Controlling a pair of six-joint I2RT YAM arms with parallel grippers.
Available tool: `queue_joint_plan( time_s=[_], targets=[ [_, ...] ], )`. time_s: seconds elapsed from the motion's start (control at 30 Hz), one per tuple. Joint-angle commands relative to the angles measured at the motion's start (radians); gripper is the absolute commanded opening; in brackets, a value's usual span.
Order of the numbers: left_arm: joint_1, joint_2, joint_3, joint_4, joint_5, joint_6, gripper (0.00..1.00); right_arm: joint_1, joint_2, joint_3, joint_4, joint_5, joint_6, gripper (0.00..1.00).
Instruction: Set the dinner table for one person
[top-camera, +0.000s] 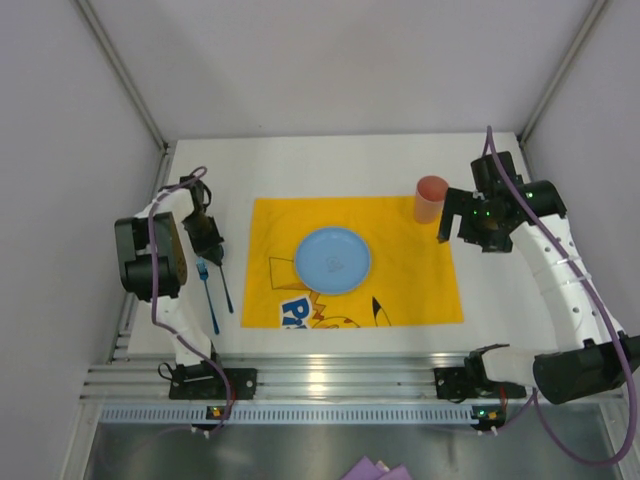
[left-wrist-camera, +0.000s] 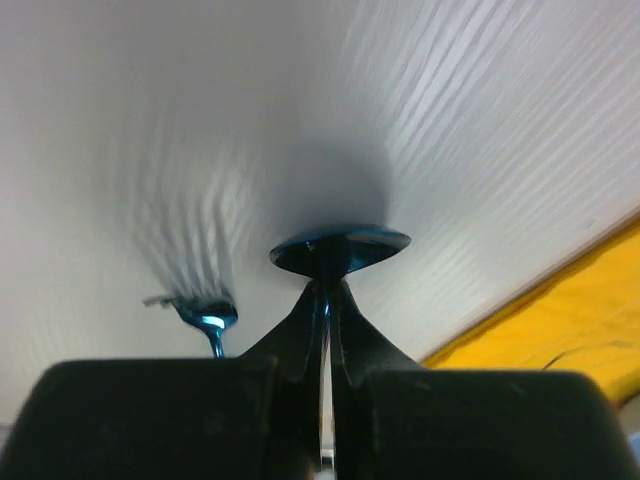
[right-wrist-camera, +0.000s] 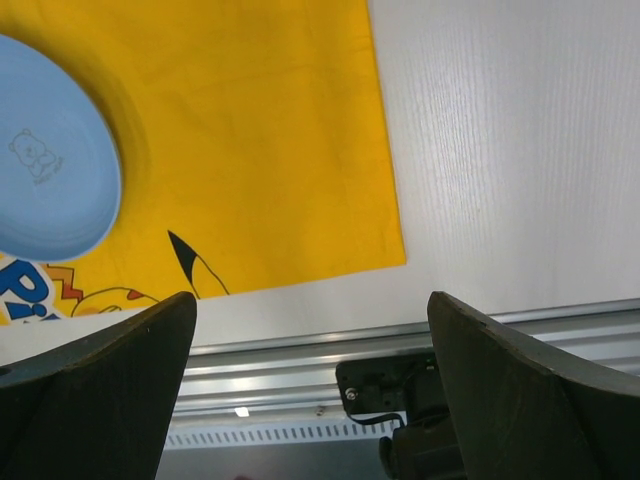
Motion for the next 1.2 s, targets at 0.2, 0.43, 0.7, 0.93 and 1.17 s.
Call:
queue_joint_plan(
  time_s=[0.2, 0.43, 0.7, 0.93, 1.17],
  targets=[
    [-0.022, -0.182, 0.189, 0.131, -0.058, 0.011, 0.0, 0.001, -0.033, 0.045, -0.002, 0.008, -0.009, 1.0],
    [-0.383, -0.253, 0.289, 0.071, -0.016, -0.263, 0.0, -0.004, -0.051, 0.119, -0.048, -0.012, 0.019, 1.0],
    [-0.706, -0.042, 0.47, 0.181, 0.014, -0.54, 0.0, -0.004, -0.063, 0.27, -0.134, -0.055, 0.053, 1.0],
    [-0.873, 0.198, 0.671, 0.293, 0.028, -0.649, 0.0, -0.005, -0.134, 0.207, -0.158, -0.061, 0.053, 1.0],
    [-0.927, 0.374, 0.791, 0.344, 0.046, -0.712, 0.0, -0.005, -0.175, 0.178, -0.192, -0.026, 0.018, 1.0]
  ],
)
